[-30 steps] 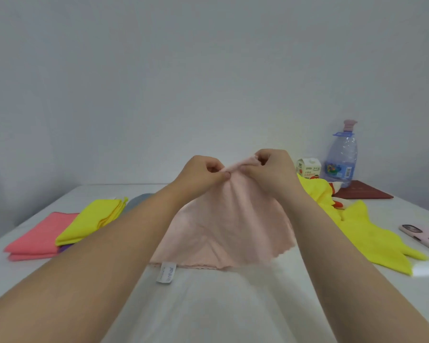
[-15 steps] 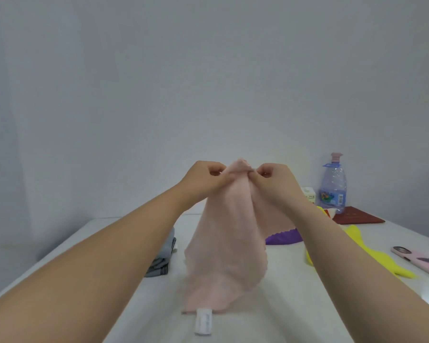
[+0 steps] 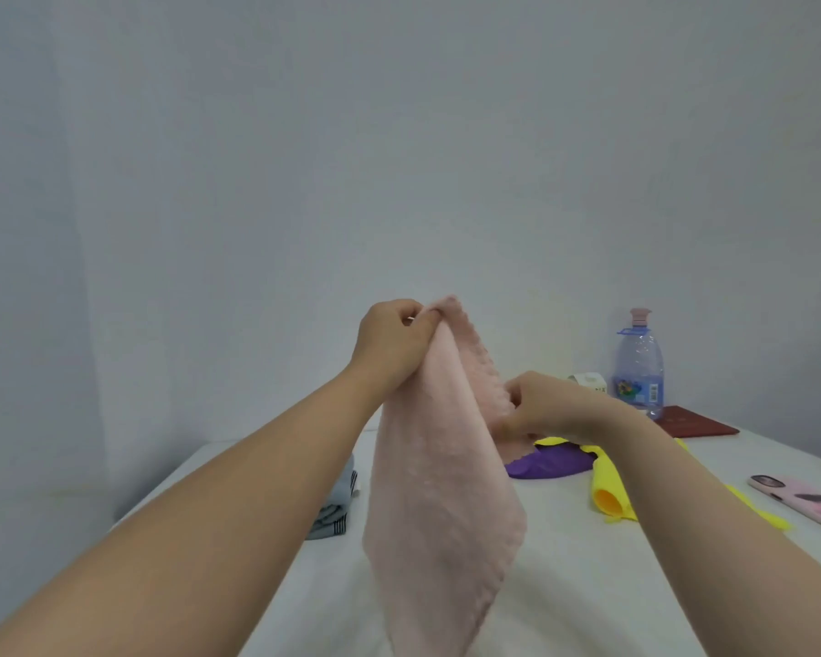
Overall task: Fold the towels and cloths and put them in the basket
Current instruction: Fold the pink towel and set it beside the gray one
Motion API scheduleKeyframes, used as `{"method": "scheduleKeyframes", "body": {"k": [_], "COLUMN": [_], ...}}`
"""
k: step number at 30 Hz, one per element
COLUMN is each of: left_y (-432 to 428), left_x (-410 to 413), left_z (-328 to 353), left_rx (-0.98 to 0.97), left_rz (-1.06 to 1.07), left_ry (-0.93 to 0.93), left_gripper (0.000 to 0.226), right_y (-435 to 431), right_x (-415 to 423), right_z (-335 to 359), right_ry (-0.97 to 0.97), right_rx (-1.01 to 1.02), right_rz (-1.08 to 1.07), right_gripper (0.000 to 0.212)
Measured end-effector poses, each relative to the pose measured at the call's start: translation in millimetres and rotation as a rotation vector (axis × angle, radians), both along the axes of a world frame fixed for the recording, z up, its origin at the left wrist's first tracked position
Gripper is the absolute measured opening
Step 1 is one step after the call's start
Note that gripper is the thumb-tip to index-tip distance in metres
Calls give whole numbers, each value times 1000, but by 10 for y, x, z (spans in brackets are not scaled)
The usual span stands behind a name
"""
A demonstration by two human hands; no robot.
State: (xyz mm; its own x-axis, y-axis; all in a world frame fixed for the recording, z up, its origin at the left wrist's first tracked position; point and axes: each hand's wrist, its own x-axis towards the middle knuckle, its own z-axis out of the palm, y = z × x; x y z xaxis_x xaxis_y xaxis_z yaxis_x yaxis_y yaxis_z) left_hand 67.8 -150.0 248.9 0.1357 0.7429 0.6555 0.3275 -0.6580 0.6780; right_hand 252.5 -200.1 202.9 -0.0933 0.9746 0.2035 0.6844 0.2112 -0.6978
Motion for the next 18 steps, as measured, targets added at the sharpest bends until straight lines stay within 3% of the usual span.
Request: {"method": "scheduleKeyframes", "body": {"k": [2,4,6,8,10,14,16,18], "left_y": [-18,-43,-81,-106,-131,-171,-157,-126], "left_x": [-80,-145,-209,-296,-399,-468,-433,-413], "left_z": [7,22,50,92,124,120,133,163], "left_rx": [21,10,-97,-325,-548,-657,-659,-668], "left_rz": [39,60,36,-85,-263,-550,-656,-715], "left_ry": [4,-12,-104,-268,-366,-390,-413,-435], "left_gripper": [30,28,26,20,12,42,61,64], "right_y": [15,59,90,79,26,-69,-101,-124], "right_x": [-5,-41,-62,-51,-33,-120,-153,-161], "right_z": [-75,-110,-123,-96,-28,144,257,389], "right_ry": [-45,88,449,865,1068,1104,1049,945], "right_rx": [3,122,224,278,289,272,263,296], "right_rz": [-27,-90,-123,-85,-2,46,35,-26], "right_gripper": [18,21,12,7,13,18,22,26]}}
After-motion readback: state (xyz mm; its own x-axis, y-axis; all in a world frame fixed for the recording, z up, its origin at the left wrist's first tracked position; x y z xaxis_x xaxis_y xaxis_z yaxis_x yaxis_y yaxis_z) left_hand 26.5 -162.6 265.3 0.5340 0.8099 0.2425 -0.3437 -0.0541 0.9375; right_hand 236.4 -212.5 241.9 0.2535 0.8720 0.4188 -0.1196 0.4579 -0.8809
